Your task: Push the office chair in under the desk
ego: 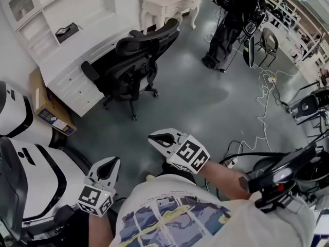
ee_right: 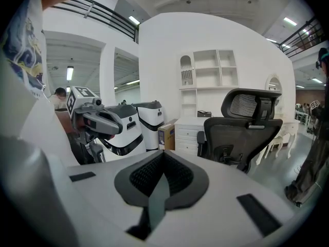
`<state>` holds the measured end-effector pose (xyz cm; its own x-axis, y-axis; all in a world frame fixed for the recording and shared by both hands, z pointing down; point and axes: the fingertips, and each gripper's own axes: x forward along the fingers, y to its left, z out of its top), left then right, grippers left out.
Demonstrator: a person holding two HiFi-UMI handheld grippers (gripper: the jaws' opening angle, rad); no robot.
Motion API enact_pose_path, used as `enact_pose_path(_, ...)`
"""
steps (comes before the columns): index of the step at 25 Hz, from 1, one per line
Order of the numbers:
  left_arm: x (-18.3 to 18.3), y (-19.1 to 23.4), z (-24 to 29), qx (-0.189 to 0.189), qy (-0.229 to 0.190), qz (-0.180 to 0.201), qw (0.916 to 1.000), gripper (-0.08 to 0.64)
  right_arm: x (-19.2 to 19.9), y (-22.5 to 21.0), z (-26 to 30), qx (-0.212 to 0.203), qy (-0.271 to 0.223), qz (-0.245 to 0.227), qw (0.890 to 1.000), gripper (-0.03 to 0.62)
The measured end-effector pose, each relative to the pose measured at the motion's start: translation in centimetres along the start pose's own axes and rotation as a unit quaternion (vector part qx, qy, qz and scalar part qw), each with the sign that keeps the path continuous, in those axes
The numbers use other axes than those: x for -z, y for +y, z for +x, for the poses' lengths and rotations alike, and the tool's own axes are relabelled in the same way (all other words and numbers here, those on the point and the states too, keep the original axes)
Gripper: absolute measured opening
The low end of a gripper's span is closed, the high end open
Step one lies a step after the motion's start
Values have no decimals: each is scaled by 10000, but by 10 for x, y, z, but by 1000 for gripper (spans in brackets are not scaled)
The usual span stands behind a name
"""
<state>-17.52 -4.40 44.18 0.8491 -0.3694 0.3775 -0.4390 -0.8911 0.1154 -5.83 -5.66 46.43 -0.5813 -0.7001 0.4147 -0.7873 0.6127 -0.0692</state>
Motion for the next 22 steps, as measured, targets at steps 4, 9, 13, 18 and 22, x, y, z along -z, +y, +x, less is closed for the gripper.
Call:
enact_pose_path(4, 1, 2, 1, 21, 31, -10, 10000, 14, -1, 0, 3, -8, 17, 4, 10000, 26)
enact_pose_path(9, 1, 2, 2, 36, 69, -7, 10000, 14, -1, -1, 5, -41, 37, 8, 10000, 26)
enact_pose_path(13, 1, 3, 4, 39, 94, -33, 9999, 14, -2, -1, 8, -89, 63, -1, 9999, 25)
enact_pose_path(18, 4, 3, 7, 72, 150, -22, 9999, 14, 0, -2, 9, -98, 68, -1, 9999, 25)
enact_pose_path(22, 3, 1, 8, 85, 186, 9, 9998, 14, -2, -3, 8, -117, 42, 33, 9999, 25)
